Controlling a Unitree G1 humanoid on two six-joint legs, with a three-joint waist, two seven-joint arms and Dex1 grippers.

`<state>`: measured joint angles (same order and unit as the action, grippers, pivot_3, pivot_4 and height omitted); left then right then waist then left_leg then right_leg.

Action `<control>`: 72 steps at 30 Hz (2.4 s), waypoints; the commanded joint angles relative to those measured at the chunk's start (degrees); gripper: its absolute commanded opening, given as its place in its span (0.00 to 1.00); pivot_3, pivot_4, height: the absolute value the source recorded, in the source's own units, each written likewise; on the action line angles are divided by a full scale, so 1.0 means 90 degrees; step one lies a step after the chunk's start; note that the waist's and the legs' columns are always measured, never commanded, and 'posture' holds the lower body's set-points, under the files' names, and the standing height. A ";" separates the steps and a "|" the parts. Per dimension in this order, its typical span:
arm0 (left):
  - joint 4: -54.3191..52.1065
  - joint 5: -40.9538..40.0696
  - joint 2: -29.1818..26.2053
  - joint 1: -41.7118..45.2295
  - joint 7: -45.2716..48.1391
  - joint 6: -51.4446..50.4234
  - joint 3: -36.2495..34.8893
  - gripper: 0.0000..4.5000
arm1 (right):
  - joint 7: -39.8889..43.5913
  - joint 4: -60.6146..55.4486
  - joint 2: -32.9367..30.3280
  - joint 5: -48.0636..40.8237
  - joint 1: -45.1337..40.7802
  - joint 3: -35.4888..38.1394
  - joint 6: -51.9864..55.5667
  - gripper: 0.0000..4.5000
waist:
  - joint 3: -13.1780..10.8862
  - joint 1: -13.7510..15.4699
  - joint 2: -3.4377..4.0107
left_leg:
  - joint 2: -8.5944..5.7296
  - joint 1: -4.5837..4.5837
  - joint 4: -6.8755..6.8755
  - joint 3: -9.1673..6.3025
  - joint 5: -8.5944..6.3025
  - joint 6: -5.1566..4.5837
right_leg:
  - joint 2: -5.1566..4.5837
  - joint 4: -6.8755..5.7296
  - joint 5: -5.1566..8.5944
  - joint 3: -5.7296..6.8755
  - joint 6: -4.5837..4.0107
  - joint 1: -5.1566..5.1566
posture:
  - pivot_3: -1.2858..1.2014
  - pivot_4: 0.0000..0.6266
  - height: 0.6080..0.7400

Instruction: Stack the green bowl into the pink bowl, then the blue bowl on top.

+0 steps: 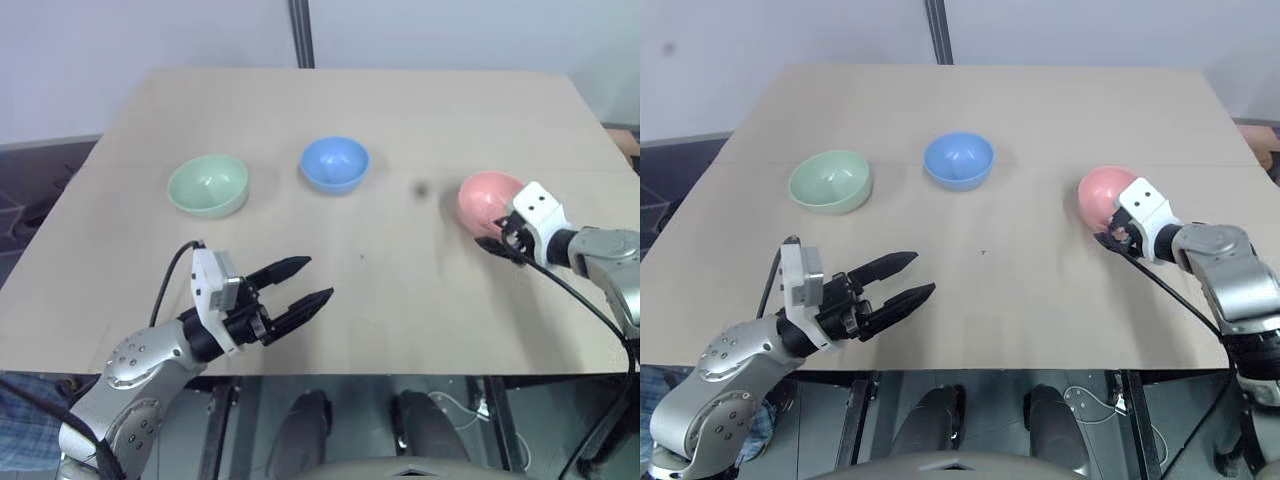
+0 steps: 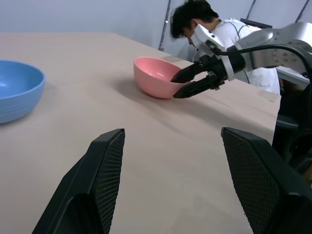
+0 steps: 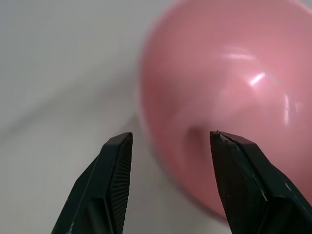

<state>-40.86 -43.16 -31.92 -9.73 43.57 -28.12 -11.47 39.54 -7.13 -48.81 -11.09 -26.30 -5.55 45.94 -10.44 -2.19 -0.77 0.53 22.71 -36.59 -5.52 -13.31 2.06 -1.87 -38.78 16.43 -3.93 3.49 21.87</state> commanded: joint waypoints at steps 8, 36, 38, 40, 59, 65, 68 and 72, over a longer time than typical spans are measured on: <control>-0.0283 -0.0019 0.0047 -0.0106 -0.0239 0.0207 0.0058 0.75 | 0.0357 0.0121 -0.0110 0.0539 -0.0651 -0.0561 0.0027 0.02 | 0.0000 0.0003 0.0000 | 0.0000 0.0004 0.0001 -0.0002 0.0000 0.0000 | -0.0001 0.0002 0.0000 0.0002 0.0000 0.0003 | 0.52 0.24 1.00; -0.0243 0.0187 -0.0122 -0.0312 -0.0380 0.0309 0.0117 0.75 | 0.1907 -0.2191 0.1078 0.0317 -0.1219 -0.2302 -0.0295 0.02 | -0.0004 0.0011 -0.0001 | 0.0000 0.0007 0.0005 -0.0015 0.0000 0.0001 | -0.0001 0.0003 0.0000 0.0013 -0.0001 0.0005 | 0.52 0.24 1.00; -0.0272 0.0176 -0.0109 -0.0349 -0.0398 0.0310 0.0112 0.75 | 0.1977 -0.2234 0.1039 0.0260 -0.1175 -0.2280 -0.0263 0.16 | -0.0004 0.0016 -0.0001 | 0.0000 0.0007 0.0005 -0.0016 0.0000 0.0001 | -0.0002 0.0004 0.0000 0.0014 -0.0001 0.0005 | 0.52 0.24 1.00; -0.0279 0.0167 -0.0108 -0.0377 -0.0409 0.0317 0.0110 0.75 | 0.2038 -0.2288 0.0981 0.0241 -0.1131 -0.2277 -0.0237 0.33 | -0.0004 0.0016 -0.0001 | 0.0000 0.0007 0.0005 -0.0016 0.0000 0.0000 | -0.0003 0.0004 0.0000 0.0015 -0.0001 0.0005 | 0.52 0.24 1.00; 0.0193 0.1055 -0.0085 -0.0169 -0.1209 0.0250 0.0209 0.75 | 0.2255 -0.2192 0.1263 -0.2698 -0.0094 0.1352 0.0607 0.92 | -0.0005 0.0035 -0.0002 | -0.0001 0.0007 0.0004 -0.0019 -0.0001 -0.0001 | -0.0001 0.0003 0.0000 0.0019 -0.0001 0.0001 | 0.52 0.24 1.00; 0.0820 0.2206 -0.0205 0.0193 -0.1896 0.0282 0.0231 0.75 | 0.2760 -0.1493 0.0909 -0.2874 0.0613 0.2245 -0.0488 0.92 | -0.0005 0.0023 -0.0002 | 0.0000 0.0004 0.0004 -0.0016 0.0000 -0.0001 | 0.0002 0.0002 0.0000 0.0018 0.0000 0.0000 | 0.52 0.24 1.00; 0.1199 0.2414 -0.0371 0.0460 -0.1869 0.0333 0.0002 0.75 | 0.2853 -0.1333 0.0752 -0.2902 0.0828 0.2334 -0.0766 0.92 | -0.0005 -0.0004 -0.0002 | 0.0002 0.0003 0.0005 -0.0016 0.0000 -0.0001 | 0.0005 -0.0001 0.0000 0.0017 0.0000 0.0001 | 0.52 0.24 1.00; 0.1653 0.2715 -0.0883 0.0826 -0.1676 0.0383 -0.0313 0.75 | 0.2770 -0.1263 0.0699 -0.2890 0.0971 0.2307 -0.0985 0.92 | -0.0007 -0.0012 -0.0003 | 0.0005 0.0002 0.0005 -0.0012 0.0000 0.0000 | 0.0007 -0.0001 0.0000 0.0014 0.0000 0.0002 | 0.52 0.24 1.00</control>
<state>-26.41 -20.19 -38.11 -3.25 27.73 -25.92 -11.74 64.53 -17.80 -41.87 -36.17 -17.56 13.85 38.91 -10.50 -2.29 -0.80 0.57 22.72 -36.54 -5.62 -13.31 2.05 -1.81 -38.79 16.43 -3.81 3.49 21.89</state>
